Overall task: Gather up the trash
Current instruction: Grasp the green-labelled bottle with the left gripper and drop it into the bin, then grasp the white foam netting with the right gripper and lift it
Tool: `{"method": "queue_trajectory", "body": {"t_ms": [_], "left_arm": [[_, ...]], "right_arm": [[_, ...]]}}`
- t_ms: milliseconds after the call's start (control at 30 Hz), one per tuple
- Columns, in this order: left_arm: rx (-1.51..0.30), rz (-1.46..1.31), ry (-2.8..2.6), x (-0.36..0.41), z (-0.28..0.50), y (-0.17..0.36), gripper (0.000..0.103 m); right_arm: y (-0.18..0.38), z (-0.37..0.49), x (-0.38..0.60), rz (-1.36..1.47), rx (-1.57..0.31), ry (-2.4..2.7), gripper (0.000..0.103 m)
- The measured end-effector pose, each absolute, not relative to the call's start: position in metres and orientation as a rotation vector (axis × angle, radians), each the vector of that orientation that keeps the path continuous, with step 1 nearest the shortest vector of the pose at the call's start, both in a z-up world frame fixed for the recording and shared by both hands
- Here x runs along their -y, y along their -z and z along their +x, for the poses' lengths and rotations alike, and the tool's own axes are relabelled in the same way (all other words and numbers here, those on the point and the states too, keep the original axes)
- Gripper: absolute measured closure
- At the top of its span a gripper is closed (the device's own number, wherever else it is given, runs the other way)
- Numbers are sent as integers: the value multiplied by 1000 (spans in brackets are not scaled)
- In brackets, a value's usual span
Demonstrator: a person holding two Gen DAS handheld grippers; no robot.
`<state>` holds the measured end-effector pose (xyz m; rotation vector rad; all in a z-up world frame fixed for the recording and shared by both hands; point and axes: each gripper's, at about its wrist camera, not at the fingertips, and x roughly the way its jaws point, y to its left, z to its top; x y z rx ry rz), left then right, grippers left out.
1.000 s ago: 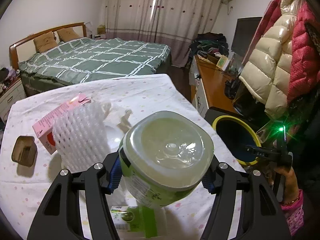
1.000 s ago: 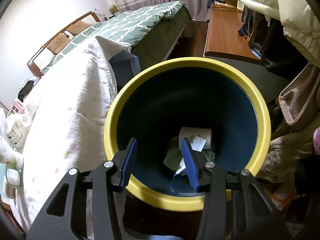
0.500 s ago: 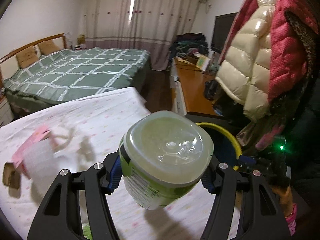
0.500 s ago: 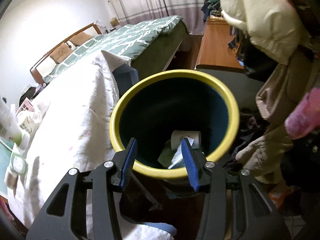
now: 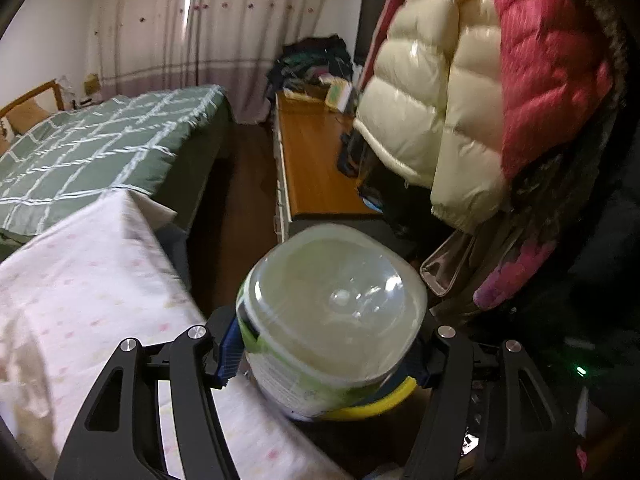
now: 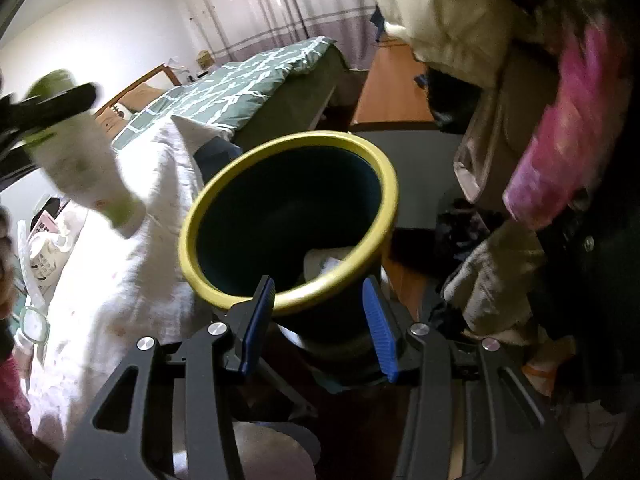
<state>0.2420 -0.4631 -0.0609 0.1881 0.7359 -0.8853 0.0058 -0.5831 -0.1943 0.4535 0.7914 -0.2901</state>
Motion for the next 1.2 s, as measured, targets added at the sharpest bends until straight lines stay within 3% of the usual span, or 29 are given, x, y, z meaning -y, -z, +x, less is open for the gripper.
{"method": "queue_trajectory", "body": {"t_ms": [200, 333, 467, 567, 800, 1200], "left_arm": [[-813, 203, 872, 502, 261, 96, 40], [-827, 168, 858, 488, 262, 96, 40], [-786, 146, 822, 452, 252, 79, 30], [-759, 111, 802, 412, 240, 59, 29], [-649, 83, 694, 302, 193, 21, 15], [-572, 16, 342, 103, 142, 3, 11]], "right_arm": [[201, 3, 587, 465, -809, 310, 59], [201, 6, 581, 462, -813, 300, 59], [198, 10, 569, 446, -814, 275, 59], [195, 13, 560, 435, -812, 259, 59], [186, 23, 532, 395, -811, 209, 58], [153, 67, 428, 255, -803, -9, 57]]}}
